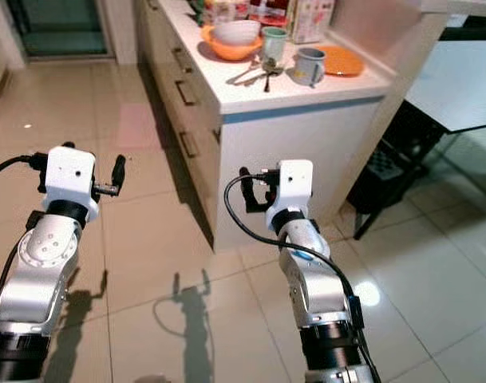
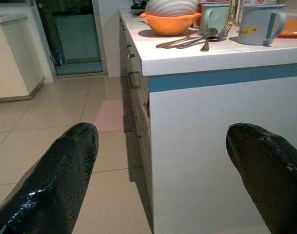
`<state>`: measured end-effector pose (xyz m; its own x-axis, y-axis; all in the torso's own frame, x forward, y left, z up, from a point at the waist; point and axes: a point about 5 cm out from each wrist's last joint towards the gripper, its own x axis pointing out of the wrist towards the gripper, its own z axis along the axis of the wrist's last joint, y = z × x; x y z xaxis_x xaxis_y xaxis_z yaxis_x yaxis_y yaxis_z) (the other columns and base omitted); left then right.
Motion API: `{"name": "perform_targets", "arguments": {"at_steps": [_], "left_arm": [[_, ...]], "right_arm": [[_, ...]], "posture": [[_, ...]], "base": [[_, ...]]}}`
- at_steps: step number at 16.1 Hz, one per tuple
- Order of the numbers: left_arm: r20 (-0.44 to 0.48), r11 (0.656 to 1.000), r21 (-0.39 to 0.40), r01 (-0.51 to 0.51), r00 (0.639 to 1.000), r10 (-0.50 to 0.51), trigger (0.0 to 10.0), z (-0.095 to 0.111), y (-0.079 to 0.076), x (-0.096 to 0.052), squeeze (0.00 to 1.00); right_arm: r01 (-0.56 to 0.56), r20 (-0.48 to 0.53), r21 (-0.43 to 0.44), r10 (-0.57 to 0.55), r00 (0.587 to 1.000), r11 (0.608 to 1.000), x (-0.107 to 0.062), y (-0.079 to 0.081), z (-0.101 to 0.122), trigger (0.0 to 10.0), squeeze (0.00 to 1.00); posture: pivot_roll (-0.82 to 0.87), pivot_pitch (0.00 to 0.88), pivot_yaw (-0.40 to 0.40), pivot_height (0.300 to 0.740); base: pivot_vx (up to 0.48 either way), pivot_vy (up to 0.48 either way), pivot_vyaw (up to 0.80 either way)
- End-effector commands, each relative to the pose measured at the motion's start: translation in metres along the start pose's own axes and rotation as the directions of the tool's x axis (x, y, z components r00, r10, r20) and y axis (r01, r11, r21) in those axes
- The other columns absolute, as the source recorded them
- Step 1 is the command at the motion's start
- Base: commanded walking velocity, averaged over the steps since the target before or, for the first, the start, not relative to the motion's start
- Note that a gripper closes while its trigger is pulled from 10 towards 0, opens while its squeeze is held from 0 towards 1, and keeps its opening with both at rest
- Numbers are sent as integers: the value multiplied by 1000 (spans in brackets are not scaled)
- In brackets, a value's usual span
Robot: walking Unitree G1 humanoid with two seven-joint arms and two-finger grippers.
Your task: Setting the table
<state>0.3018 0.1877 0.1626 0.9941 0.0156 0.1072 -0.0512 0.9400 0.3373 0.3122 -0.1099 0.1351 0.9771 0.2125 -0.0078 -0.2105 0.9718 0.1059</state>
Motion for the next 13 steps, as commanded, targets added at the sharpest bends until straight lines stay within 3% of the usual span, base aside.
{"name": "perform_targets", "arguments": {"at_steps": [1, 9, 13], "left_arm": [[43, 999, -53, -11, 999, 13, 10000, 9, -5, 1, 0], [136, 995, -87, -40, 989, 52, 10000, 37, 0, 13, 0], [167, 997, -66, -44, 985, 54, 10000, 49, 6, 17, 0]], "right_arm": [[39, 28, -21, -38, 999, 999, -2, -15, 10, 10000, 0], [63, 124, -31, -58, 991, 998, 7, -19, 40, 10000, 0], [65, 176, -61, -54, 983, 996, 13, -20, 59, 10000, 0]], "posture": [[106, 0, -48, 740], [111, 0, -52, 740], [116, 0, -61, 740]], "base": [[0, 0, 0], [0, 0, 0], [256, 0, -647]]}}
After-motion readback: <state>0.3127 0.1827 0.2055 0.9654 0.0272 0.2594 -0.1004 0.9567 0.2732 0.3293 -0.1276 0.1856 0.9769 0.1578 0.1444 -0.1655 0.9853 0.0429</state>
